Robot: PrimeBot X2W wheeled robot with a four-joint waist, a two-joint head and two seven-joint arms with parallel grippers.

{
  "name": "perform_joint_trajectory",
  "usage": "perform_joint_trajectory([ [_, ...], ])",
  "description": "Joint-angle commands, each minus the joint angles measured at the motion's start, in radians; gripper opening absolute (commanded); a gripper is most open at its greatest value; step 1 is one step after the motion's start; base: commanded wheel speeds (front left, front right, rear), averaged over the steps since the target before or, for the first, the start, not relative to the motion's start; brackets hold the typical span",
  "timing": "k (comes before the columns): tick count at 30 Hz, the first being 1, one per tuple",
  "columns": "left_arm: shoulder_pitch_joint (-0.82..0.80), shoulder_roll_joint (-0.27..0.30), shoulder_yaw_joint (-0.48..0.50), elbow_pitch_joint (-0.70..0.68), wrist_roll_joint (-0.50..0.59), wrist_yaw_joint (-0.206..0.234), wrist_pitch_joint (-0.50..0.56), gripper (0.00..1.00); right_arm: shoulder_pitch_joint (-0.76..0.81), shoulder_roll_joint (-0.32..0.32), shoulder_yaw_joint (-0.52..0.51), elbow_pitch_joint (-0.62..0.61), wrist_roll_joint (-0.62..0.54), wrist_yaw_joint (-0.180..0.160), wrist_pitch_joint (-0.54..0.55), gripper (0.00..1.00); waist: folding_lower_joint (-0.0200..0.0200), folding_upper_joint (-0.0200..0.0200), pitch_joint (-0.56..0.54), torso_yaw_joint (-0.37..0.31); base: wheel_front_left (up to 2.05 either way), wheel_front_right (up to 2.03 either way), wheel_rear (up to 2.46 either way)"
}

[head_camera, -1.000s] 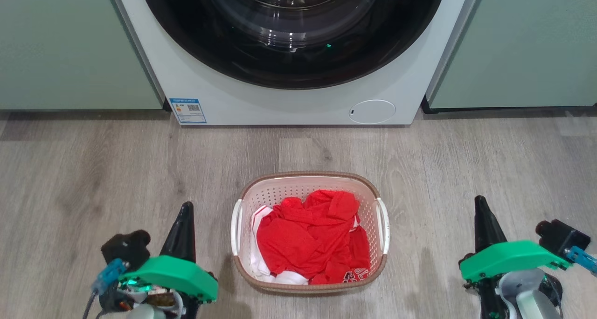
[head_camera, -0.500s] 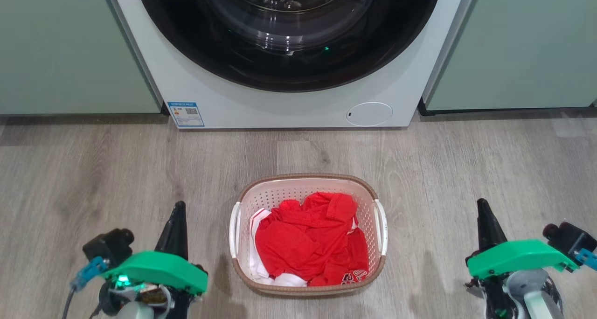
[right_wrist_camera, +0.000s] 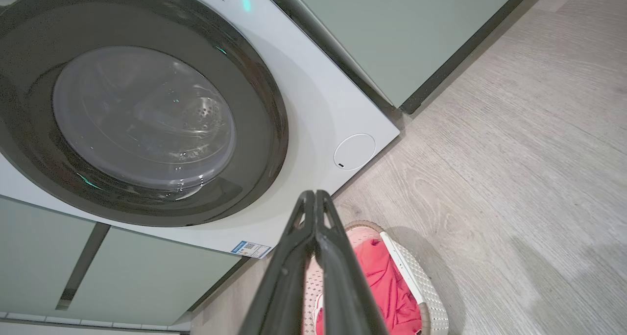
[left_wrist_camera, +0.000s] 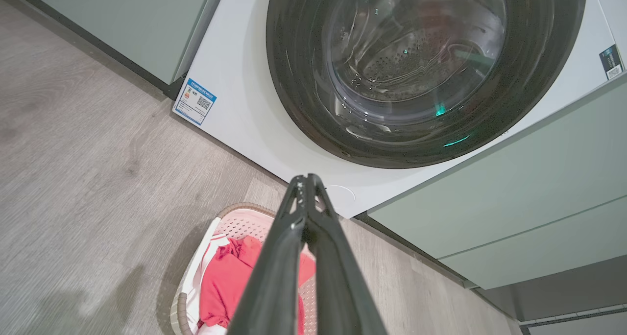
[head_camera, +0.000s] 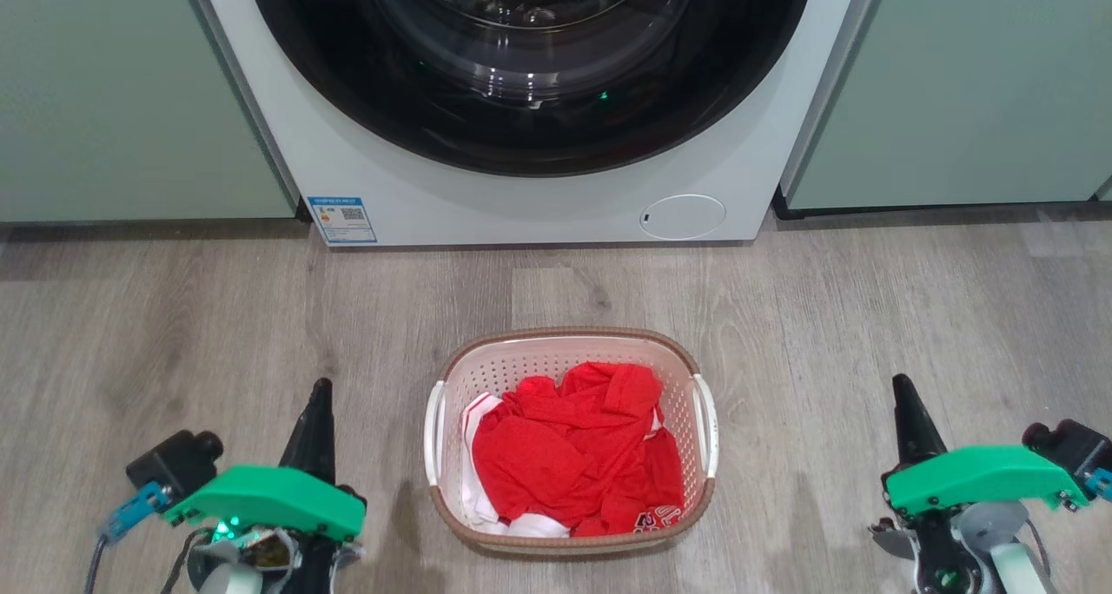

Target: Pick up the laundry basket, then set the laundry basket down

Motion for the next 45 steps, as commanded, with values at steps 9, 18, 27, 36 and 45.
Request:
perform_joint_trajectory([
  [9,-0.061,0.018,0.052,-0.019,-0.138,-0.02,0.033,0.0,-0.053,-0.021,-0.01,-0.027,0.113,0.004,0.032,0.0,-0.0001,-0.0001,-0.007,-0.006,0.0,0.0,0.0],
  [18,-0.067,0.019,0.077,-0.013,-0.242,-0.031,0.059,0.0,-0.056,-0.022,-0.02,-0.025,0.197,0.004,0.057,0.0,-0.0001,-0.0001,-0.013,-0.011,0.0,0.0,0.0],
  [27,-0.073,0.019,0.1,-0.008,-0.335,-0.041,0.082,0.0,-0.06,-0.022,-0.03,-0.023,0.271,0.005,0.08,0.0,-0.0001,-0.0001,-0.019,-0.016,0.0,0.0,0.0],
  [36,-0.079,0.018,0.126,-0.002,-0.438,-0.053,0.108,0.0,-0.064,-0.022,-0.041,-0.021,0.354,0.005,0.106,0.0,-0.0001,-0.0001,-0.025,-0.021,0.0,0.0,0.0],
  [45,-0.086,0.018,0.153,0.004,-0.541,-0.065,0.135,0.0,-0.067,-0.023,-0.053,-0.019,0.437,0.006,0.132,0.0,-0.0001,-0.0001,-0.031,-0.026,0.0,0.0,0.0],
])
